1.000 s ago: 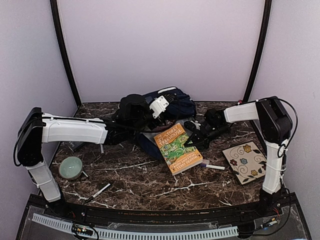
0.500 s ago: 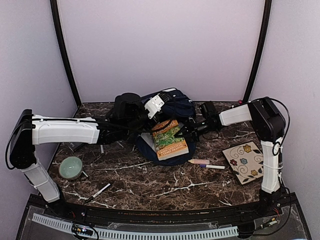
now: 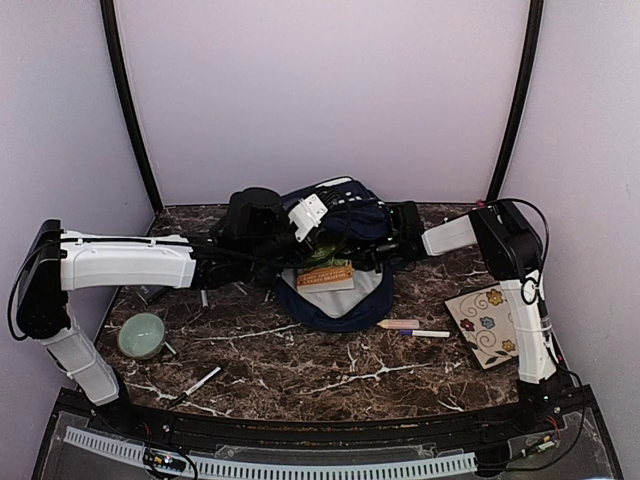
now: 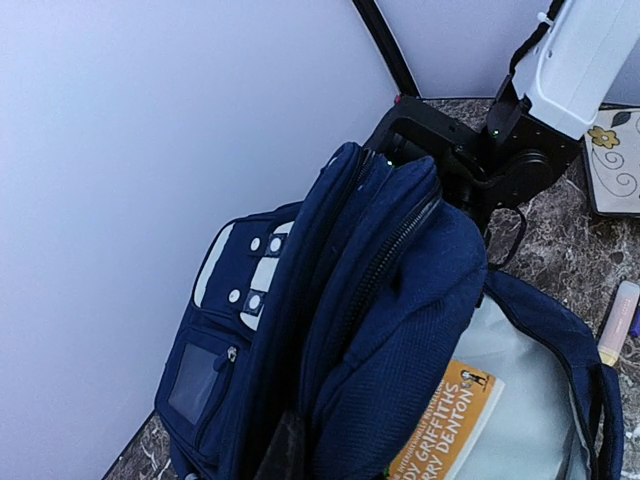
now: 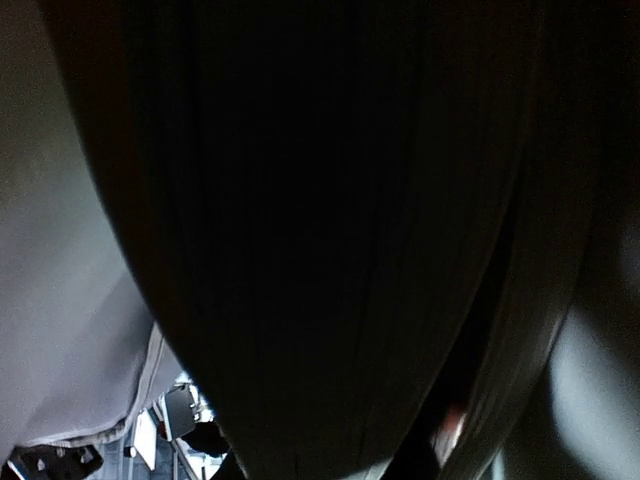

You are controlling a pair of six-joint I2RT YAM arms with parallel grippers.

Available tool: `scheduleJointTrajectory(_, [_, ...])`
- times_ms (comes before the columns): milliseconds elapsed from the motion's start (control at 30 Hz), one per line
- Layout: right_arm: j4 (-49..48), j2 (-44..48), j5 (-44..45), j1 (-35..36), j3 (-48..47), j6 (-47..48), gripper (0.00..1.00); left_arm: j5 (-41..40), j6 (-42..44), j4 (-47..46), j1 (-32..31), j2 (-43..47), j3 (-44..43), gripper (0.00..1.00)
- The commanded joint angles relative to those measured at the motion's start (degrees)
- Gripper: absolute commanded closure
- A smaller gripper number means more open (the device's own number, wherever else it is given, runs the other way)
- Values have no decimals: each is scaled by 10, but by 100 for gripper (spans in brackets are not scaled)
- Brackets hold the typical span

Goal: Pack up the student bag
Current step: Place the book in the largest pocket of the bag.

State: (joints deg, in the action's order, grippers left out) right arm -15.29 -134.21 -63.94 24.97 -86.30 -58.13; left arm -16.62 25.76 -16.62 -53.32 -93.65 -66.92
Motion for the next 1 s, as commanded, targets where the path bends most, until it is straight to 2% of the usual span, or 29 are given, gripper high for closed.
scheduleJointTrajectory(0, [29, -15, 38, -5, -37, 32, 87, 29, -19, -62, -12, 61, -1, 100])
scheduleJointTrajectory(133, [-9, 10, 31, -4, 17, 14, 68, 15, -22, -69, -12, 69, 17, 100])
scheduleJointTrajectory(200, [5, 35, 41, -4, 45, 36, 62, 6, -18, -71, -12, 72, 23, 100])
scheduleJointTrajectory(400, [133, 90, 66, -2, 69, 145, 57, 0, -26, -76, -12, 79, 38, 100])
scheduleJointTrajectory(633, [278, 131, 119, -1, 64, 311, 29, -12, -25, -78, -12, 88, 51, 100])
scheduleJointTrajectory(967, [451, 205, 212, 2, 81, 497, 27, -21, -21, -87, -11, 87, 57, 100])
